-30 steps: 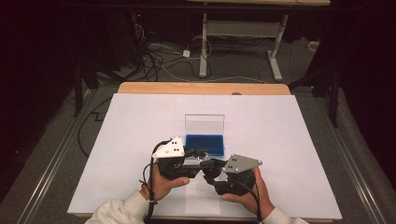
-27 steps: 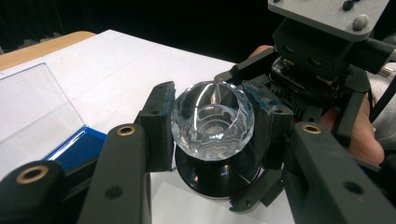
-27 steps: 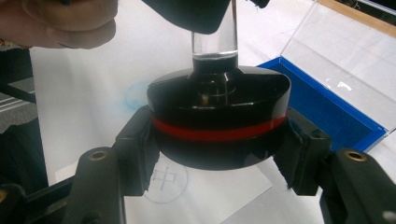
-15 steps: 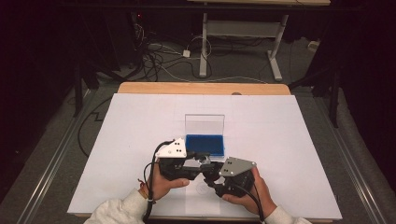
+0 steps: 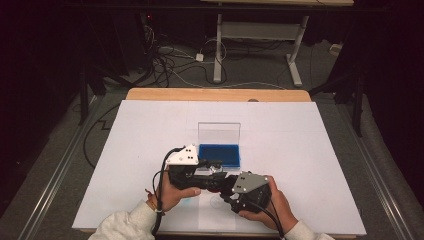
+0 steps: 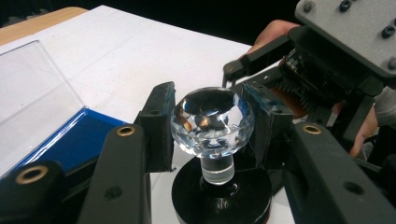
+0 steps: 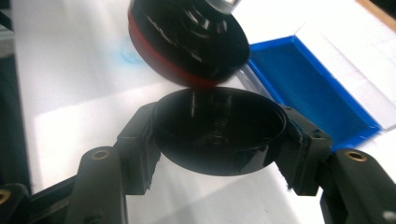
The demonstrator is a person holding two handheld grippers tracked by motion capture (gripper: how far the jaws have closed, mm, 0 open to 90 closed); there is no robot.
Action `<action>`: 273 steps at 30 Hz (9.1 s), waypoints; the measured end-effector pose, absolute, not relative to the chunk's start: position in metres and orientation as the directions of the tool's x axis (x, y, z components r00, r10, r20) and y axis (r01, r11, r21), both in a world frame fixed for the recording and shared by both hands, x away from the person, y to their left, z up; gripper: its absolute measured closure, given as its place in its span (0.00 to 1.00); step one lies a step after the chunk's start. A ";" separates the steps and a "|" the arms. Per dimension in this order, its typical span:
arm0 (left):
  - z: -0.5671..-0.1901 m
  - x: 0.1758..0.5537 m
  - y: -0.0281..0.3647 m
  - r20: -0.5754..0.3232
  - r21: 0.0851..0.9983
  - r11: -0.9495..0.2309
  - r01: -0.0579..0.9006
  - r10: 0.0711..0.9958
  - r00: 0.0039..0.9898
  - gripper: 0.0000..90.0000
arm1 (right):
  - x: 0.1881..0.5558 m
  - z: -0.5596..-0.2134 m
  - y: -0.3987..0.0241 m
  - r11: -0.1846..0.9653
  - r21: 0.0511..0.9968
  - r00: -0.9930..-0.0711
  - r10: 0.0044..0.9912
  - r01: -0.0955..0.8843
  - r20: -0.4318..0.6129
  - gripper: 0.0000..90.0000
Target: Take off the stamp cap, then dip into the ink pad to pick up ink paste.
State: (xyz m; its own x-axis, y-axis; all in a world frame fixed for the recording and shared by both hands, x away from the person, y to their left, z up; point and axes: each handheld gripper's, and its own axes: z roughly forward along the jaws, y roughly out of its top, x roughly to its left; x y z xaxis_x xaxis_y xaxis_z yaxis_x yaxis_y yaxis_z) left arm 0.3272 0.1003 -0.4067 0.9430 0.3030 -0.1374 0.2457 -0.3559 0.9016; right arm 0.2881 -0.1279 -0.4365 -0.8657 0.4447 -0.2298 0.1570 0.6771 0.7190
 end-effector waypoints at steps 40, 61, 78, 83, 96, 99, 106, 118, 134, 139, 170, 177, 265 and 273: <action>-0.397 0.340 0.147 0.017 0.881 -0.425 0.206 0.464 0.886 0.61 | 0.283 -0.413 -0.227 0.514 0.832 -0.716 0.659 0.208 -0.229 0.43; -0.390 0.344 0.148 0.041 0.883 -0.431 0.189 0.470 0.882 0.61 | 0.281 -0.420 -0.263 0.476 0.836 -0.660 0.725 0.272 -0.198 0.43; -0.379 0.381 0.126 0.022 0.894 -0.411 0.180 0.440 0.898 0.61 | 0.283 -0.429 -0.257 0.496 0.816 -0.668 0.718 0.296 -0.195 0.43; -0.386 0.398 0.115 0.001 0.885 -0.418 0.205 0.443 0.897 0.61 | 0.284 -0.431 -0.258 0.502 0.809 -0.662 0.723 0.306 -0.199 0.43; -0.417 0.419 0.087 0.003 0.858 -0.462 0.225 0.443 0.897 0.61 | 0.285 -0.435 -0.256 0.520 0.795 -0.670 0.714 0.313 -0.203 0.42; -0.424 0.421 0.085 0.007 0.853 -0.469 0.229 0.448 0.894 0.61 | 0.285 -0.436 -0.255 0.527 0.790 -0.674 0.709 0.312 -0.207 0.42; -0.437 0.423 0.084 0.001 0.841 -0.482 0.245 0.455 0.891 0.61 | 0.285 -0.437 -0.254 0.533 0.784 -0.676 0.707 0.317 -0.207 0.42; -0.450 0.427 0.087 0.000 0.841 -0.479 0.250 0.463 0.886 0.61 | 0.285 -0.439 -0.250 0.552 0.772 -0.693 0.689 0.314 -0.211 0.42; -0.457 0.425 0.103 -0.006 0.856 -0.467 0.223 0.422 0.906 0.61 | 0.283 -0.440 -0.247 0.570 0.765 -0.720 0.661 0.299 -0.210 0.42; -0.455 0.421 0.101 0.016 0.839 -0.496 0.223 0.432 0.902 0.61 | 0.283 -0.441 -0.245 0.576 0.761 -0.727 0.654 0.299 -0.210 0.42; -0.449 0.422 0.086 0.085 0.805 -0.556 0.206 0.451 0.888 0.61 | 0.283 -0.443 -0.243 0.594 0.747 -0.739 0.639 0.299 -0.213 0.42; -0.450 0.419 0.088 0.063 0.805 -0.545 0.232 0.467 0.882 0.61 | 0.283 -0.443 -0.242 0.598 0.744 -0.739 0.638 0.298 -0.216 0.42; -0.439 0.425 0.038 0.054 0.751 -0.612 0.248 0.432 0.900 0.61 | 0.284 -0.445 -0.244 0.606 0.737 -0.745 0.631 0.300 -0.216 0.42; -0.440 0.421 0.039 0.078 0.751 -0.618 0.233 0.433 0.898 0.61 | 0.283 -0.445 -0.243 0.605 0.739 -0.745 0.631 0.298 -0.216 0.42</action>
State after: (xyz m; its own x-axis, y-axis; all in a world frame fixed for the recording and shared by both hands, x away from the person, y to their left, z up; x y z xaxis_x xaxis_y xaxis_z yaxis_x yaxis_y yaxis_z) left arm 0.4209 0.0390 -0.4404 0.8978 0.4334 0.0783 0.2329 -0.6180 0.7509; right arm 0.2834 -0.2430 -0.4448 -0.7449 0.6311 -0.2164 0.2977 0.6047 0.7388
